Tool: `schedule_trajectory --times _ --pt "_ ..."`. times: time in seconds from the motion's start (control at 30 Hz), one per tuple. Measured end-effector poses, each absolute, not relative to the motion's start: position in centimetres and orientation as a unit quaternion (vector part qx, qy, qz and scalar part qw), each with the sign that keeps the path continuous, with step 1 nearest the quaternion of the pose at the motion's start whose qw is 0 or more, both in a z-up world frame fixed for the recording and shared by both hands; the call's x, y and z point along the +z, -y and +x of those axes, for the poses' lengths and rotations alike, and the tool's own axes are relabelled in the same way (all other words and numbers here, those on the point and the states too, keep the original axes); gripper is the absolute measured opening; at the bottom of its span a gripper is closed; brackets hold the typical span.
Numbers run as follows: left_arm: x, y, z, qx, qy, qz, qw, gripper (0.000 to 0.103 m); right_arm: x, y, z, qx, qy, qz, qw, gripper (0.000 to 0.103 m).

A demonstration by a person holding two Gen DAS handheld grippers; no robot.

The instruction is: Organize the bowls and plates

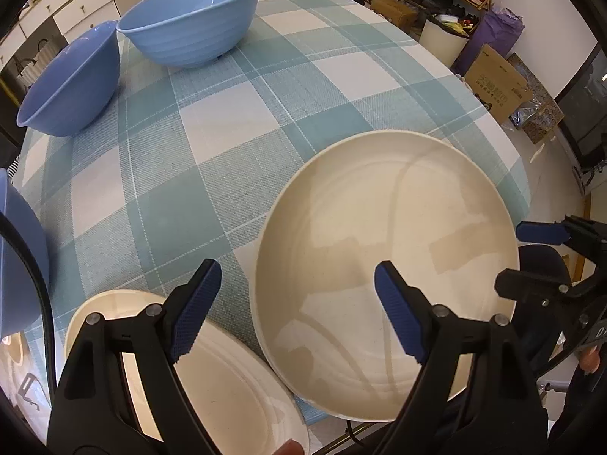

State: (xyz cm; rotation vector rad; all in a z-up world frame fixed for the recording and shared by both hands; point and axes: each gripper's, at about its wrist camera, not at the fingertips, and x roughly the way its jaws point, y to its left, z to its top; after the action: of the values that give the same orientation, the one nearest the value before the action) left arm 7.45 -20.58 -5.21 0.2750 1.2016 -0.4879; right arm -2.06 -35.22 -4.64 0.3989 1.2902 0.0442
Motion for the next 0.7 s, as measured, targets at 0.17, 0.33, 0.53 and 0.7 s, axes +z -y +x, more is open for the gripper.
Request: schedule_trajectory --times 0.17,0.33,0.53,0.7 --pt "-5.7 20.9 7.4 -0.228 -0.562 0.129 0.785 0.081 -5.4 35.0 -1.8 0.022 -0.598 0.190 0.778 0.090" --pt "-6.4 21.0 7.6 -0.229 -0.568 0.125 0.780 0.081 -5.9 35.0 -1.5 0.018 -0.600 0.194 0.776 0.089" --pt "-7.0 21.2 7.8 -0.233 -0.573 0.120 0.777 0.081 -6.2 34.6 -1.1 0.019 -0.602 0.192 0.775 0.086" --pt "-7.6 21.2 7.7 -0.235 -0.576 0.113 0.775 0.078 -6.6 34.4 -0.9 0.020 -0.605 0.194 0.772 0.079"
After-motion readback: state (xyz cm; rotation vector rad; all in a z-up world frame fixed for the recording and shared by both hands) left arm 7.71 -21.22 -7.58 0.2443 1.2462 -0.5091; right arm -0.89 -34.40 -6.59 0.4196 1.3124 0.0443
